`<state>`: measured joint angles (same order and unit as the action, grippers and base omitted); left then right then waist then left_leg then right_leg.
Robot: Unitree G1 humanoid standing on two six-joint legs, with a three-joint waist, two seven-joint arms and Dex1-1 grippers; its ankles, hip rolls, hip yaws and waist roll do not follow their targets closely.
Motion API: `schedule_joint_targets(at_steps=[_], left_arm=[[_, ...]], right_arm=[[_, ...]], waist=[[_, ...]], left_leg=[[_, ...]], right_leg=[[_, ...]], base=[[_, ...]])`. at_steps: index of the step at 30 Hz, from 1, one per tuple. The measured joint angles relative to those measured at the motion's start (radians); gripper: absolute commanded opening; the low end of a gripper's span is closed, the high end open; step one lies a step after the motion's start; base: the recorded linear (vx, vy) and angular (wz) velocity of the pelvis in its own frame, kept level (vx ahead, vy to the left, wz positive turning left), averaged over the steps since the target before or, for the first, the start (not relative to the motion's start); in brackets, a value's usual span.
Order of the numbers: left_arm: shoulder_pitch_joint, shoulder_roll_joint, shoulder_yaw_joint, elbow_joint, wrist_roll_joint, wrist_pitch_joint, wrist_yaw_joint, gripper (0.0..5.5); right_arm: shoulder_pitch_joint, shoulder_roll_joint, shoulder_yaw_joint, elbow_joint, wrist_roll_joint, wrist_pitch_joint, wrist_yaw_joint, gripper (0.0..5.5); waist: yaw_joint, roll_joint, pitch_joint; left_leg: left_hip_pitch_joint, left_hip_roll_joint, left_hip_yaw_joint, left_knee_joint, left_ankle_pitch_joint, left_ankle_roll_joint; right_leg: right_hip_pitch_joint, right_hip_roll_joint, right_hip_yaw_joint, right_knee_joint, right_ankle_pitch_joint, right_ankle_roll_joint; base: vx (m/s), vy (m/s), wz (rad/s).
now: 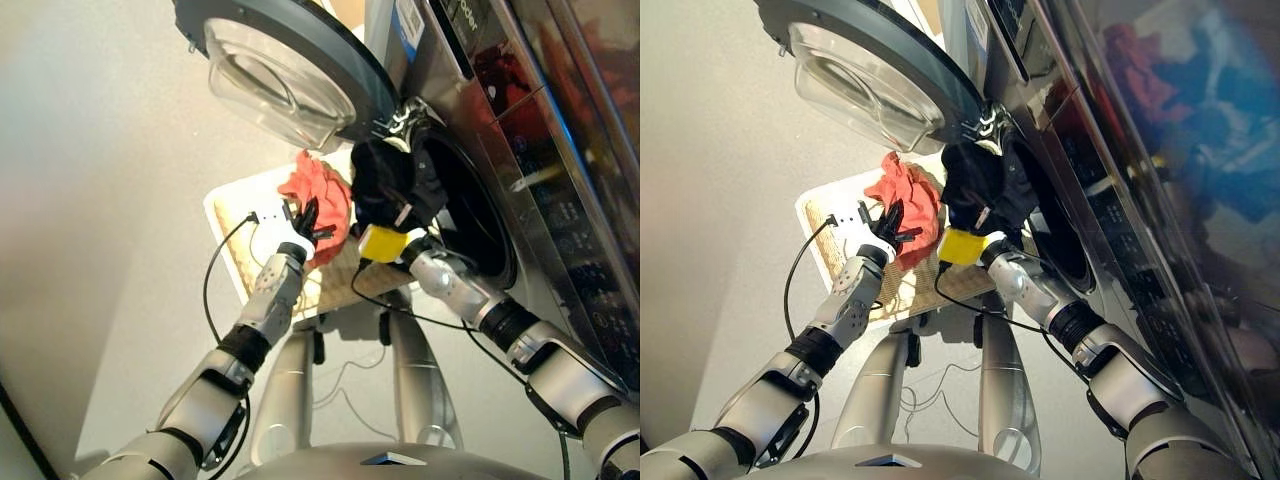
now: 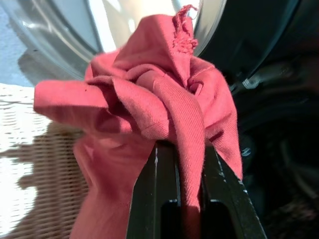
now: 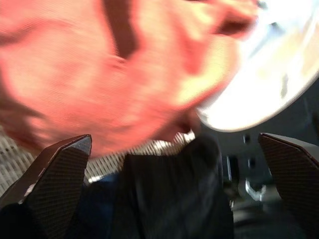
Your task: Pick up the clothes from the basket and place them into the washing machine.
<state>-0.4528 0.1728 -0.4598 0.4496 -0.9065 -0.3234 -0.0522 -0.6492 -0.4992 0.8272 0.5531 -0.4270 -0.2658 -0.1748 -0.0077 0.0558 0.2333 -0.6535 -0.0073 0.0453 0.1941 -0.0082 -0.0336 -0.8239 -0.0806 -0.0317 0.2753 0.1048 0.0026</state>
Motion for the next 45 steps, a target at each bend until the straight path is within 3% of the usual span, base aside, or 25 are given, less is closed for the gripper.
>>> schedule_joint_targets(at_steps=[1,12,16,17,18,19,26,27,28,35,38,41,45], left_arm=[[0.005,0.001,-0.006,-0.015,-0.009,0.002,-0.006,0.00],[0.040,0.007,-0.073,-0.118,-0.135,0.021,-0.019,0.00],[0.044,-0.003,-0.095,-0.155,-0.174,0.025,-0.019,0.00],[0.045,-0.001,-0.096,-0.159,-0.175,0.025,-0.019,0.00],[0.045,-0.001,-0.096,-0.161,-0.178,0.025,-0.019,0.00],[0.044,0.001,-0.097,-0.163,-0.194,0.026,-0.018,0.00],[0.056,0.027,-0.108,-0.193,-0.223,0.041,-0.019,0.00],[0.057,0.030,-0.110,-0.196,-0.223,0.045,-0.019,1.96],[0.057,0.030,-0.111,-0.200,-0.230,0.048,-0.019,5.50],[0.093,0.051,-0.117,-0.255,-0.225,0.052,-0.041,5.50],[0.141,0.033,-0.049,-0.257,-0.209,0.038,-0.025,5.50],[0.208,-0.008,0.066,-0.265,-0.218,-0.009,0.027,5.50],[0.238,-0.013,0.124,-0.254,-0.230,-0.064,0.086,5.50]], right_arm=[[0.000,0.001,0.006,0.004,-0.002,0.000,0.003,5.50],[-0.072,0.038,0.075,0.034,-0.149,0.026,-0.037,5.50],[-0.082,0.043,0.067,0.055,-0.182,0.056,-0.096,5.50],[-0.088,0.052,0.066,0.064,-0.191,0.066,-0.105,3.54],[-0.093,0.065,0.061,0.082,-0.193,0.067,-0.116,0.86],[-0.100,0.082,0.055,0.115,-0.193,0.072,-0.126,0.00],[-0.106,0.107,0.019,0.144,-0.184,0.089,-0.147,0.00],[-0.106,0.109,0.013,0.144,-0.168,0.089,-0.151,0.00],[-0.104,0.110,0.005,0.144,-0.155,0.089,-0.154,0.00],[-0.016,0.150,-0.195,0.149,0.012,0.106,-0.223,0.00],[0.043,0.168,-0.265,0.142,0.095,0.100,-0.259,0.00],[0.115,0.225,-0.370,0.146,0.275,0.080,-0.302,0.00],[0.148,0.271,-0.449,0.169,0.539,0.018,-0.318,0.00]], waist=[[0.011,0.003,-0.002],[0.018,0.039,-0.023],[0.044,0.060,-0.037],[0.044,0.062,-0.037],[0.051,0.064,-0.038],[0.051,0.066,-0.040],[0.060,0.074,-0.045],[0.064,0.074,-0.045],[0.059,0.074,-0.045],[0.062,0.079,-0.049],[0.062,0.079,-0.049],[0.060,0.079,-0.049],[0.060,0.079,-0.049]], left_leg=[[0.007,-0.001,-0.002,-0.001,0.000,0.001],[-0.003,-0.006,-0.015,0.000,0.006,0.001],[-0.014,-0.005,-0.017,0.000,0.007,0.001],[-0.014,-0.005,-0.017,0.000,0.007,0.001],[-0.014,-0.006,-0.017,0.000,0.007,0.001],[-0.014,-0.006,-0.017,0.000,0.007,0.001],[-0.020,-0.005,-0.019,0.004,0.006,0.000],[-0.021,-0.007,-0.020,0.004,0.007,-0.001],[-0.022,-0.004,-0.019,0.005,0.006,0.000],[-0.024,-0.007,-0.018,0.003,0.006,0.000],[-0.025,-0.007,-0.015,0.003,0.006,0.000],[-0.031,-0.006,-0.013,0.003,0.005,0.001],[-0.041,-0.006,-0.012,0.009,0.005,0.001]], right_leg=[[0.008,-0.001,-0.002,0.000,-0.002,0.003],[0.005,-0.007,-0.014,0.001,-0.004,0.006],[-0.007,-0.006,-0.015,0.002,0.000,-0.001],[-0.008,-0.006,-0.015,0.002,0.000,-0.001],[-0.008,-0.006,-0.015,0.002,0.000,-0.001],[-0.008,-0.006,-0.015,0.002,0.000,-0.001],[-0.012,-0.008,-0.018,0.006,-0.009,0.003],[-0.012,-0.007,-0.019,0.006,-0.008,0.002],[-0.012,-0.007,-0.019,0.006,-0.010,0.004],[-0.016,-0.007,-0.017,0.004,-0.007,0.000],[-0.019,-0.007,-0.015,0.004,-0.007,0.001],[-0.025,-0.006,-0.012,0.005,-0.010,0.006],[-0.034,-0.006,-0.011,0.008,-0.009,0.005]], base=[[0.000,0.000,0.000],[0.000,0.000,0.000],[0.000,0.000,0.000],[0.000,0.000,0.000],[0.000,0.000,0.000],[0.000,0.000,0.000],[0.042,0.002,0.013],[0.000,0.000,0.000],[0.000,0.000,0.000],[0.000,0.000,0.000],[0.000,0.000,0.000],[0.000,0.000,0.000],[0.000,0.000,0.000]])
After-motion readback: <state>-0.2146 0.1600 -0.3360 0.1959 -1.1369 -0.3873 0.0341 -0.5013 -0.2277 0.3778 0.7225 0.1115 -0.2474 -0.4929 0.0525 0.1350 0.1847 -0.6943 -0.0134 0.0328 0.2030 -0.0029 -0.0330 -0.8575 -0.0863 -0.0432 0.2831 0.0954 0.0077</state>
